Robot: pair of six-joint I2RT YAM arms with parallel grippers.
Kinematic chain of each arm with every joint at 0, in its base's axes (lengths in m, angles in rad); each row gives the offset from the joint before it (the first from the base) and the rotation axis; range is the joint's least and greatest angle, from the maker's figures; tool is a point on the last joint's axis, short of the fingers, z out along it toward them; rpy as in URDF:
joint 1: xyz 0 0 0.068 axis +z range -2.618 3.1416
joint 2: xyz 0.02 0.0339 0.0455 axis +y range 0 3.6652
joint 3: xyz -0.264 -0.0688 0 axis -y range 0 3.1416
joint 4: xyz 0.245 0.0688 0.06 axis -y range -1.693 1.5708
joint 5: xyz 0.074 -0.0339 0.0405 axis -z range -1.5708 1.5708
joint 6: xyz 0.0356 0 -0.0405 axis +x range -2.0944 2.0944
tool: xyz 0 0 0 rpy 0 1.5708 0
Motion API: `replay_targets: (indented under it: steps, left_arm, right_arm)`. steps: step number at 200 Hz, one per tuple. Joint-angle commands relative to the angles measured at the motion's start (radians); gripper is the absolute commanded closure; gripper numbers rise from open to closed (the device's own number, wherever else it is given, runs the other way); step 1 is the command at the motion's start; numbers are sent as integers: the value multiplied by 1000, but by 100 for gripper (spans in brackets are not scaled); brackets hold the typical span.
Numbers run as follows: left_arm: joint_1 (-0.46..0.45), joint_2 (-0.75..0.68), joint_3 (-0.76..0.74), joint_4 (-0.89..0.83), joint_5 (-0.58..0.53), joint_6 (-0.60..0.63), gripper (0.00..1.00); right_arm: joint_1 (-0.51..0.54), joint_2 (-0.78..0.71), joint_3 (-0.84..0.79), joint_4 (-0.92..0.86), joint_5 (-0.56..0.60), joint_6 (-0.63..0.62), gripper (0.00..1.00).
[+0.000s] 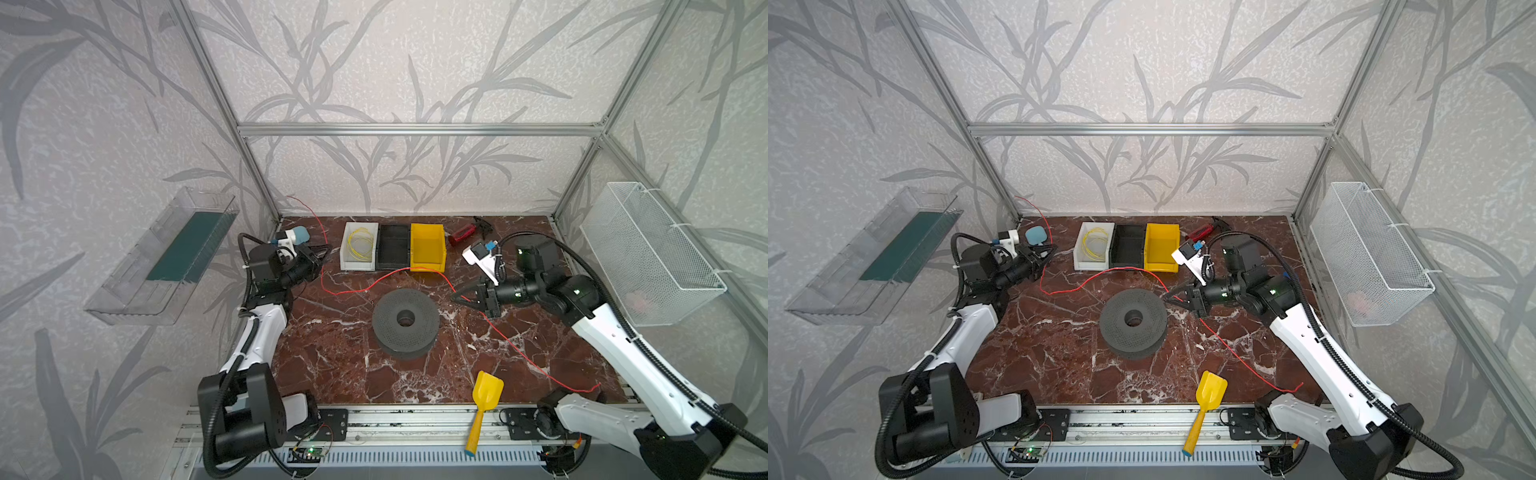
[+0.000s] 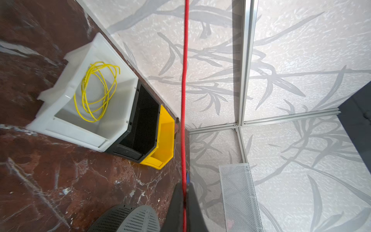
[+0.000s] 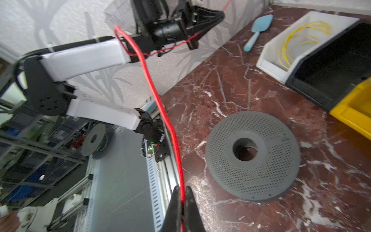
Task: Wrap the cables
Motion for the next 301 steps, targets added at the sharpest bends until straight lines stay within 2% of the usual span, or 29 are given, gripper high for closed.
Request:
replay_targets:
  steps: [1, 6, 13, 20, 29, 42, 58, 79, 100, 144, 178, 215, 260, 301]
  left_arm:
    - [-9, -132, 109, -349, -256, 220, 100]
    - [-14, -157, 126, -418, -333, 257, 100]
    - [-18, -190, 140, -487, -437, 287, 100]
    - [-19, -218, 143, -516, -504, 299, 100]
    - [-20, -248, 142, -537, -560, 302, 100]
    - [-31, -283, 131, -547, -637, 284, 100]
    - [-54, -318, 117, -544, -726, 266, 100]
    - [-106, -343, 97, -539, -809, 227, 100]
    - [-202, -359, 63, -538, -907, 184, 100]
    - [-420, -366, -8, -498, -1048, 98, 100]
    - [-532, -396, -22, -510, -1097, 55, 100]
    - [-581, -413, 15, -557, -1074, 78, 100]
    - [-603, -437, 10, -565, -1068, 114, 100]
    - [-608, -454, -11, -534, -1053, 124, 100]
  right_arm:
    - [11, 71, 11, -51, 230, -38, 100]
    - [14, 88, 18, -54, 274, -40, 95]
    - [22, 108, 28, -57, 333, -42, 79]
    - [32, 126, 42, -63, 376, -49, 63]
    - [49, 140, 60, -64, 412, -62, 48]
    - [75, 150, 91, -63, 437, -82, 37]
    - [103, 155, 151, -87, 484, -109, 30]
    - [144, 148, 242, -124, 570, -143, 27]
    - [189, 145, 336, -133, 616, -171, 25]
    - [342, 343, 538, -88, 507, -189, 24]
    - [411, 490, 546, 84, 374, -99, 24]
    - [456, 638, 558, 202, 250, 0, 23]
    - [501, 727, 607, 215, 199, 63, 25]
    - [509, 767, 646, 207, 203, 88, 32]
